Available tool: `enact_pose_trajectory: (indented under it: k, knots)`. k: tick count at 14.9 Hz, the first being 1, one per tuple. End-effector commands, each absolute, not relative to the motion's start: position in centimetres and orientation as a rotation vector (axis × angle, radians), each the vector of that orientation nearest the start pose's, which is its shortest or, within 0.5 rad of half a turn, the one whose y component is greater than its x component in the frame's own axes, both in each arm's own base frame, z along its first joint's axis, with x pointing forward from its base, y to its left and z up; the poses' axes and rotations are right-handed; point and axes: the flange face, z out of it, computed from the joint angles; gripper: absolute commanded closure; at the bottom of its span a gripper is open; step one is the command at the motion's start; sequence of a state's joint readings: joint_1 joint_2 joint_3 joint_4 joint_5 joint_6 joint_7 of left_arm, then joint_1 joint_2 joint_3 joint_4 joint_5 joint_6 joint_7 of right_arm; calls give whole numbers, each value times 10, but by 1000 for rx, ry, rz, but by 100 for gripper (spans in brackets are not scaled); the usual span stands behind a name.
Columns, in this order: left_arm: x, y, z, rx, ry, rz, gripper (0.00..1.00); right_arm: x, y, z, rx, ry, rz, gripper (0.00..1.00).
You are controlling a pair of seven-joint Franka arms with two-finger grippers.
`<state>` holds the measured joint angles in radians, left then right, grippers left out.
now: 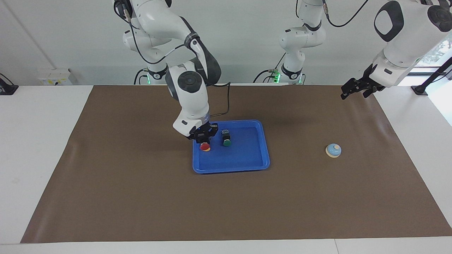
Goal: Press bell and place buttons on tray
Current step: 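Carry the red button with the right gripper over the tray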
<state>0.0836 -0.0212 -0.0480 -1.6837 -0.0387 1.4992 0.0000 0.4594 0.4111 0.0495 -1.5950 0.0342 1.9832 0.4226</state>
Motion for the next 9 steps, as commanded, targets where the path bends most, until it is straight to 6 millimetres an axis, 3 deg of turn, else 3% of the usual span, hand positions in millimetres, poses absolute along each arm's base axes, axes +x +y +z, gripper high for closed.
enact_pose_trajectory:
  k: [1,5,9]
  knots:
    - [529,13,581,-3170,-55,240,0,593,391,377,-3078,-6,97,100]
    - [529,13,581,-3169,-54,243,0,573,434,357,-3056,17,92,100]
    - [529,13,581,-3169,-54,243,0,566,449,339,-3047,46,103,100]
